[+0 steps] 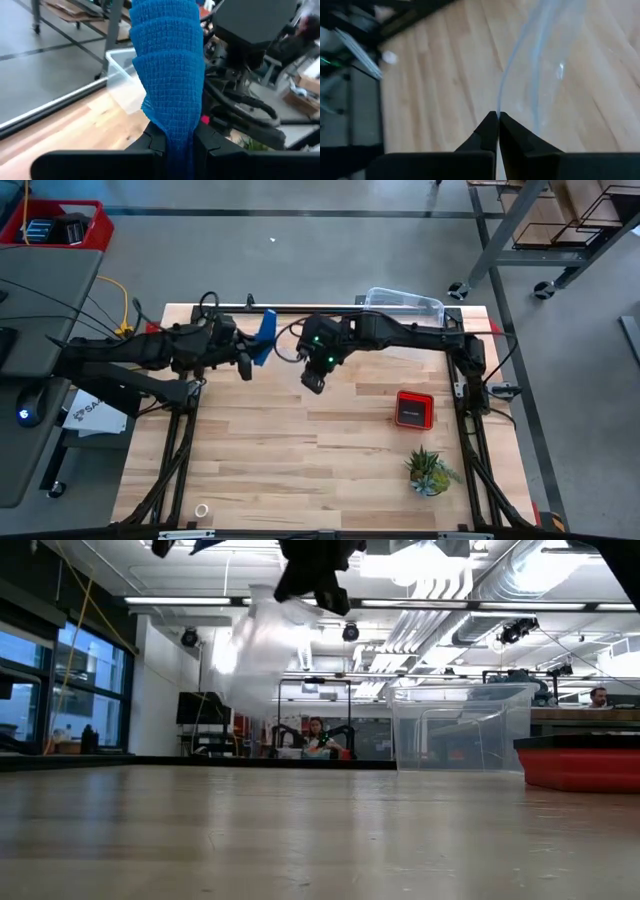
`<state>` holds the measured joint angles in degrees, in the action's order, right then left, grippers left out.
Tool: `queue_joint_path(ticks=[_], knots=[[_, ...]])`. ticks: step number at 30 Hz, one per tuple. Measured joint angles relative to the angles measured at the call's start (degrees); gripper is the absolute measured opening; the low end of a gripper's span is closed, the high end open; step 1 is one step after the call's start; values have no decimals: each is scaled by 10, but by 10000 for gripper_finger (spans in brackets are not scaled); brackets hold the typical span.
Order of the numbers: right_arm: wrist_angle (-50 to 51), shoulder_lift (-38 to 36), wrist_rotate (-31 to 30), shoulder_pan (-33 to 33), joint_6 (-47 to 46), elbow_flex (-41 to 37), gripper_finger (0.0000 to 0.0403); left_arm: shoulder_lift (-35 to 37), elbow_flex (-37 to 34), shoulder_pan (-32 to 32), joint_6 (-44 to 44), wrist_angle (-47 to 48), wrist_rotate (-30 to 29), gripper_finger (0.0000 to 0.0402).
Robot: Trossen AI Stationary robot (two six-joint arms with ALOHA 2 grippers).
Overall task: Roll bandage
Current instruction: Put the rolled blue bandage into the transparent zip bag
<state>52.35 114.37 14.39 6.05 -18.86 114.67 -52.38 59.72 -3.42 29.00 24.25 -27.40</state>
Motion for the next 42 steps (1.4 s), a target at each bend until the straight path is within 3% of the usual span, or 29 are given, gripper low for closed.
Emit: queue_joint_path(ticks=[3, 6, 12, 15, 20, 23, 29, 42], knots=[[-27, -1, 45, 11, -21, 0, 0, 2, -1, -5, 14, -18, -4, 28], [-57, -1, 52, 14, -34, 0, 0, 3, -41, -16, 35, -106, -17, 28], [-87, -1, 58, 15, -58, 0, 0, -4, -175, -32, 62, -437, -71, 27], [-99, -1, 62, 13, -59, 0, 0, -16, -225, -32, 68, -552, -87, 27], [-119, -1, 98, 12, -67, 0, 0, -53, -245, -32, 86, -601, -90, 27], [-117, 0, 102, 10, -67, 0, 0, -70, -245, -29, 55, -663, -90, 27], [-115, 0, 108, 3, -64, 0, 0, -84, -245, -22, 34, -665, -71, 27], [-85, -1, 107, 8, -45, 0, 0, -54, -245, -28, 32, -539, -3, 27]])
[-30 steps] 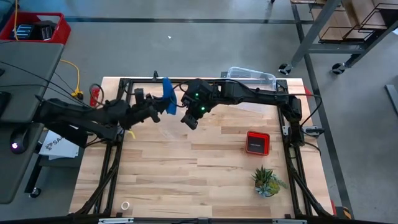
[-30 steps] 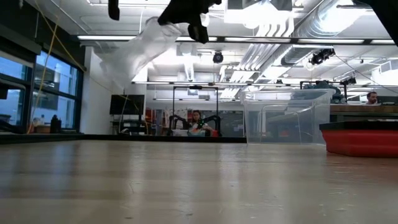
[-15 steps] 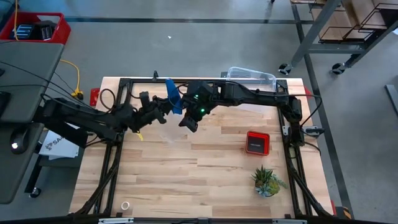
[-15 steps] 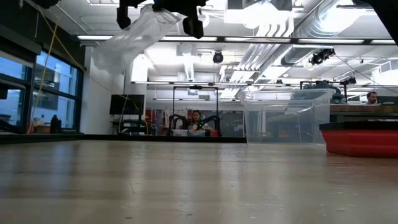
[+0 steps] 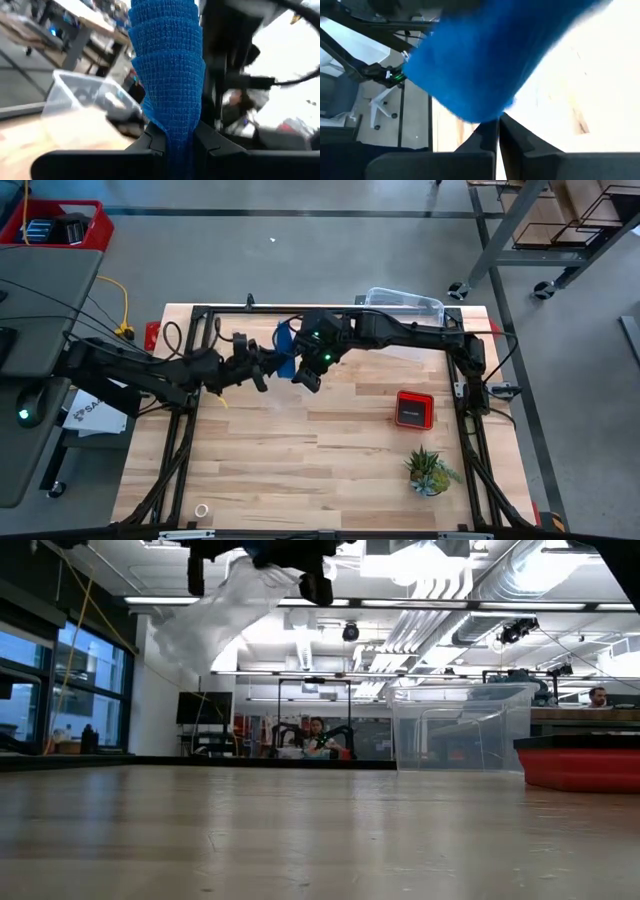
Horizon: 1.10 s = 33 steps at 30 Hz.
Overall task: Roll bandage
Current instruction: Put the rolled blue bandage into the transparent zip bag
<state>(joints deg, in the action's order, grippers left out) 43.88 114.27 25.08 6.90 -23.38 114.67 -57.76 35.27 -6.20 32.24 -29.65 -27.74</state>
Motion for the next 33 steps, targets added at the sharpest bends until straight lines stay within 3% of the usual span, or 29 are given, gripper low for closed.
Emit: queue_joint_path(ticks=[5, 12, 27, 33], knots=[[-1, 0, 0, 0, 0, 0, 0, 5, 0, 0, 6, 43, 22, 27], [-15, 0, 18, -1, -1, 0, 0, 4, 12, 17, -42, 27, -20, 27], [-18, -1, 26, 0, 8, 0, 0, -3, 23, 36, -44, 107, 76, 27], [-22, -1, 40, 1, 20, 0, 0, -3, 22, 41, -72, 117, 68, 27]])
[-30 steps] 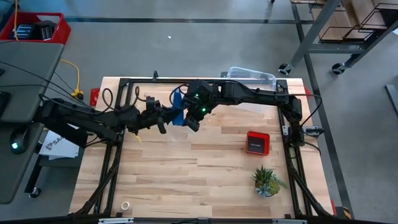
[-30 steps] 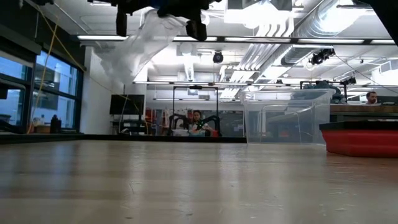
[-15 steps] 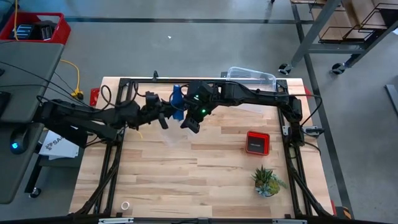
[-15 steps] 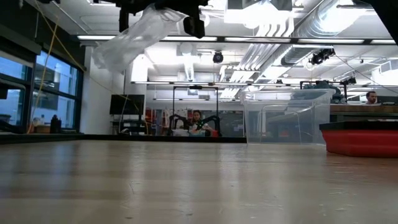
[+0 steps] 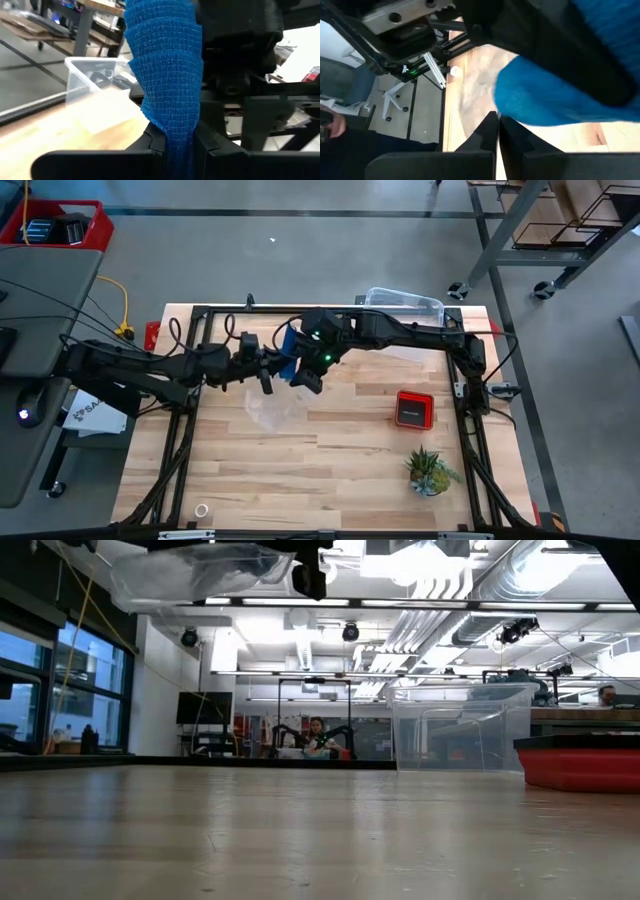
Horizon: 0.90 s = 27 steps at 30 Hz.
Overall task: Roll bandage
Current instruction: Put the rolled blue bandage into the transparent zip bag
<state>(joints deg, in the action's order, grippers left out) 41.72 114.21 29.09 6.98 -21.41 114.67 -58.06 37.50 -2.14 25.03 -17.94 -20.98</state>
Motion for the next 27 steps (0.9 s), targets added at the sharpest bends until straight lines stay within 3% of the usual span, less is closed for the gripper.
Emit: queue_joint_path(ticks=[12, 27], knots=[[1, 0, 14, -8, 46, 0, 0, 0, 2, 45, -3, 6, 41, 26], [-29, 0, 14, -6, 44, 0, 0, -38, 2, 32, 2, -13, 117, 26]])
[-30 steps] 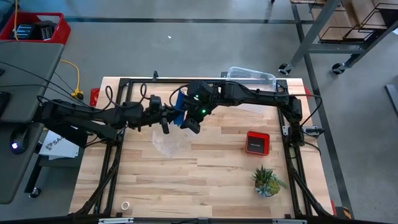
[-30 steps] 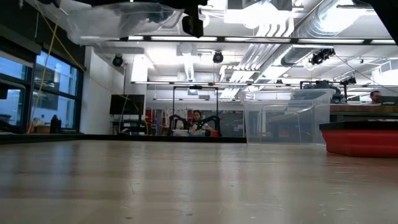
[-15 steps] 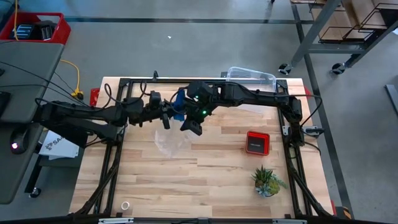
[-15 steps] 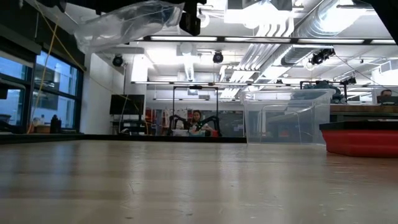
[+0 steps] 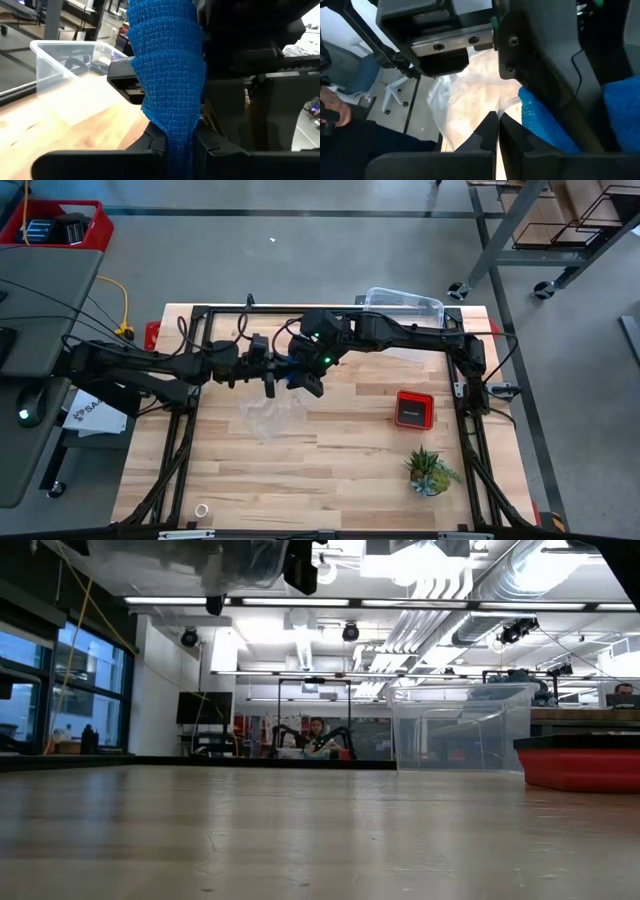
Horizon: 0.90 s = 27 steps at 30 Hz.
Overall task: Roll bandage
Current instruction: Put the rolled blue bandage into the transparent zip bag
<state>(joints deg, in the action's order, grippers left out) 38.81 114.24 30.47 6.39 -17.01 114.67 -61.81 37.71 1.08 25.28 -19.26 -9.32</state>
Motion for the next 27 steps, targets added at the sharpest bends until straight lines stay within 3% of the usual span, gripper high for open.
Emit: queue_joint_path(ticks=[6, 12, 27], knots=[[37, -3, -5, 0, 42, 0, 0, 13, 0, 1, 2, 15, 33, 26], [70, -12, -64, 10, 81, 0, 0, 26, 39, 14, 19, 129, 83, 26], [45, -28, -103, 9, 143, 0, 0, 27, 76, 80, 112, 173, 245, 26]])
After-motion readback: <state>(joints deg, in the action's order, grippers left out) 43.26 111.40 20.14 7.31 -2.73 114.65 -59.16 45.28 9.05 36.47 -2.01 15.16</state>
